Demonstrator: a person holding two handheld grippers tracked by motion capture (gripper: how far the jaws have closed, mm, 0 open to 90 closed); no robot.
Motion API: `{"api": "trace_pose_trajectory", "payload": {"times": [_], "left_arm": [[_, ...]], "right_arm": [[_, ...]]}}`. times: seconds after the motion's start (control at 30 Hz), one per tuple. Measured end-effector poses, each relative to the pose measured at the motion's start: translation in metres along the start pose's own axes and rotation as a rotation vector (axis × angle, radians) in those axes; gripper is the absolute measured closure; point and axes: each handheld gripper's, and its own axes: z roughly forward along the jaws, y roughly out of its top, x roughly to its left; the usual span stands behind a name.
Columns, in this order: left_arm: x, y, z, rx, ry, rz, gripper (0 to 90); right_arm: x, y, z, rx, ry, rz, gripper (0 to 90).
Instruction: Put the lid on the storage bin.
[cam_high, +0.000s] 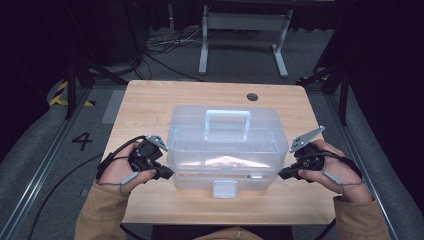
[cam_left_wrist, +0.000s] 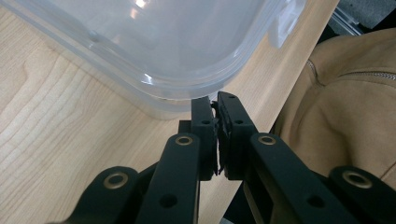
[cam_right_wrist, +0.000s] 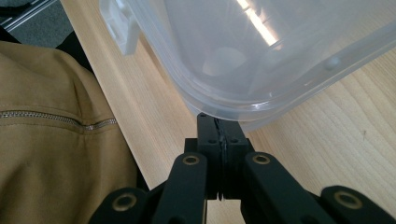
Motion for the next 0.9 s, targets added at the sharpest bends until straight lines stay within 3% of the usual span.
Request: {"api": "trace_pose_trajectory", "payload": {"times": [0.9], "left_arm": [[0.0038,-0.0004,0.0096,0.069,0.001,-0.013,85.2]], "right_arm": [[-0.0010,-0.0003,0.0103,0.072,0.021,-0.009,89.7]]}}
